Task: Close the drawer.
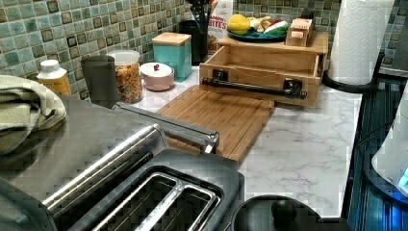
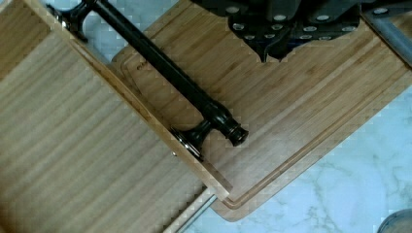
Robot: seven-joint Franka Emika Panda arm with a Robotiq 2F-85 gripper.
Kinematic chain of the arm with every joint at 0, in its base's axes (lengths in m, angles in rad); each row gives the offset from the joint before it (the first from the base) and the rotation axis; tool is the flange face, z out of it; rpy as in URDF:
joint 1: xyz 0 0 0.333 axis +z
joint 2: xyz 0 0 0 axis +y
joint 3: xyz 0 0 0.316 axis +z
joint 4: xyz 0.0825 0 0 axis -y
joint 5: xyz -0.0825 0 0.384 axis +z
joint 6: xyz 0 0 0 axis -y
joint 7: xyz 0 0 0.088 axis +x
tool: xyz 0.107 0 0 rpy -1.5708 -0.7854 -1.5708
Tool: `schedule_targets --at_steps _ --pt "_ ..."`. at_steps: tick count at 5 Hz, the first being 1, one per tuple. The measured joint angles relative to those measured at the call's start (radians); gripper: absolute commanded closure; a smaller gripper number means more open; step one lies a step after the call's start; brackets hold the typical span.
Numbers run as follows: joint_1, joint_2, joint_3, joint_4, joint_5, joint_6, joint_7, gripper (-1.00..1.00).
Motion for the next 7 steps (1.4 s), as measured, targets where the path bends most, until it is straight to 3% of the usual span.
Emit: schedule_targets --at_steps 2,4,6,7 --pt "0.003 -0.036 0.005 -0.110 0.028 0.091 -0.252 1.00" --pt "0.007 -0.069 0.039 -0.272 0.028 0.391 -0.279 1.00" --pt "0.007 -0.072 0.070 -0.421 0.022 0.430 -0.516 1.00" --pt "0.039 -0.072 0.031 -0.491 0.001 0.438 -0.577 1.00"
